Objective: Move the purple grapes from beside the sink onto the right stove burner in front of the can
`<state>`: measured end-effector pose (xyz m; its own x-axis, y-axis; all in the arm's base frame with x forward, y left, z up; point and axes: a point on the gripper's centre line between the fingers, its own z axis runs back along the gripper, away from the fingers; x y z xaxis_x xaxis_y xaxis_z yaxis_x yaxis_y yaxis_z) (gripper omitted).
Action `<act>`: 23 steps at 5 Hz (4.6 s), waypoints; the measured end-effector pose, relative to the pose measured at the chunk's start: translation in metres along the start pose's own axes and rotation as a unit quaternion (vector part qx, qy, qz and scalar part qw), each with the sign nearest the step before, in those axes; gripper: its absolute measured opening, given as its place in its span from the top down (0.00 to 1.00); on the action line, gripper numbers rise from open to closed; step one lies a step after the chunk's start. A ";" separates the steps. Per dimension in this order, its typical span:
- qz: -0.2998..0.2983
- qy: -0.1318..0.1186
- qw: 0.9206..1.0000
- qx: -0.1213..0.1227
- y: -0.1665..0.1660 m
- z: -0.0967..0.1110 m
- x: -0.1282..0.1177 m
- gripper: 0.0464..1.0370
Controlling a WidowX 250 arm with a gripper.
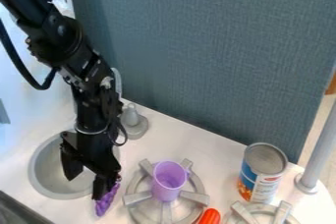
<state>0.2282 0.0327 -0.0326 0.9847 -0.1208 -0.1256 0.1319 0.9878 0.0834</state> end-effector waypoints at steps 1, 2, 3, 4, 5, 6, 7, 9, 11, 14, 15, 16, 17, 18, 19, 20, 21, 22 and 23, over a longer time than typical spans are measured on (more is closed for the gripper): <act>0.001 0.013 1.000 -0.003 -0.001 -0.007 -0.003 0.03; 0.026 -0.003 1.000 -0.007 -0.004 -0.030 0.012 0.03; 0.056 -0.020 0.998 -0.010 -0.004 -0.040 0.025 0.03; 0.067 -0.014 0.998 -0.015 -0.006 -0.058 0.033 0.03; 0.090 0.010 0.996 0.015 -0.002 -0.068 0.033 0.03; 0.095 0.021 0.994 0.046 0.005 -0.074 0.033 0.03; 0.085 0.030 0.994 0.060 0.011 -0.079 0.035 0.04; 0.075 0.034 0.996 0.033 0.016 -0.084 0.034 0.32; 0.070 -0.042 0.997 0.017 0.015 -0.015 0.013 0.43; -0.090 -0.084 0.992 -0.014 -0.091 0.054 0.042 0.43; -0.162 -0.063 0.985 -0.019 -0.138 0.052 0.056 0.43; -0.212 -0.032 0.976 -0.029 -0.176 0.036 0.064 0.43; -0.239 -0.009 0.971 -0.022 -0.201 0.018 0.069 0.43; -0.251 0.008 0.968 -0.016 -0.219 -0.003 0.079 0.43; -0.249 0.021 0.968 -0.008 -0.226 -0.019 0.093 0.43; -0.241 0.029 0.970 0.000 -0.227 -0.030 0.098 0.43; -0.236 0.031 0.971 0.000 -0.227 -0.032 0.098 0.43; -0.228 0.031 0.973 -0.008 -0.230 -0.033 0.098 0.38; -0.210 0.021 0.977 -0.011 -0.226 -0.041 0.094 0.09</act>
<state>0.2858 -0.1978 -0.1038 0.8389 -0.5119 -0.1850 0.5199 0.8542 -0.0059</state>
